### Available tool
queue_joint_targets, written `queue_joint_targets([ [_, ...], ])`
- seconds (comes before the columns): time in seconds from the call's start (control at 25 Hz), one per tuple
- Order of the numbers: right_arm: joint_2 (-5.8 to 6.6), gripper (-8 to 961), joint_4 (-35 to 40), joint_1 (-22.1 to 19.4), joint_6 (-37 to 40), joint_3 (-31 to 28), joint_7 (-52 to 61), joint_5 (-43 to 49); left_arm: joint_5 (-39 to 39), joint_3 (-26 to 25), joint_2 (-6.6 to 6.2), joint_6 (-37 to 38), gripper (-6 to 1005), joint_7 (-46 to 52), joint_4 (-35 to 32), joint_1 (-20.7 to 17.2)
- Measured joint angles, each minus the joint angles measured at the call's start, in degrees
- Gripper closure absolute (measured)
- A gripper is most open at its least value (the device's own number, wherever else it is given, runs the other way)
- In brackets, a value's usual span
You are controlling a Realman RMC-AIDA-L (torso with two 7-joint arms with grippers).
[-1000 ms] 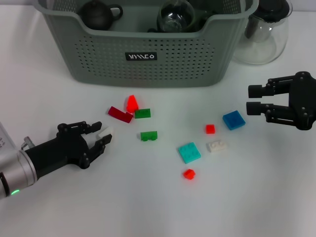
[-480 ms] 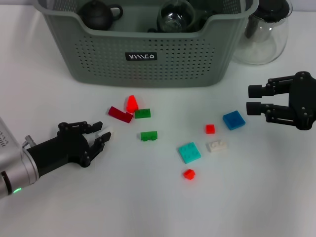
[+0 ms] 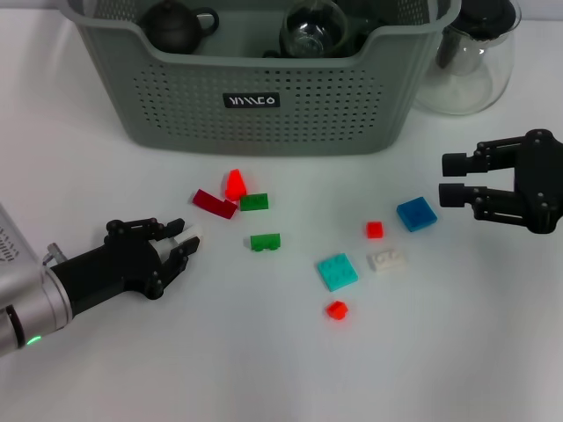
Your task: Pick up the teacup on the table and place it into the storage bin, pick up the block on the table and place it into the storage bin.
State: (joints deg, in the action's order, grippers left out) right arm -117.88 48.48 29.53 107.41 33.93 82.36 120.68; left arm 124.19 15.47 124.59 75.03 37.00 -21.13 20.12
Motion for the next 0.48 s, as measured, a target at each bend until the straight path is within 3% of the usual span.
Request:
queue_joint_targets([
  [0.48,0.15,541,-0.2,-0.1,0.1,0.0,0.1,0.0,0.4,0.1,0.04,-0.2,806,4.2,-0.2,0.4],
])
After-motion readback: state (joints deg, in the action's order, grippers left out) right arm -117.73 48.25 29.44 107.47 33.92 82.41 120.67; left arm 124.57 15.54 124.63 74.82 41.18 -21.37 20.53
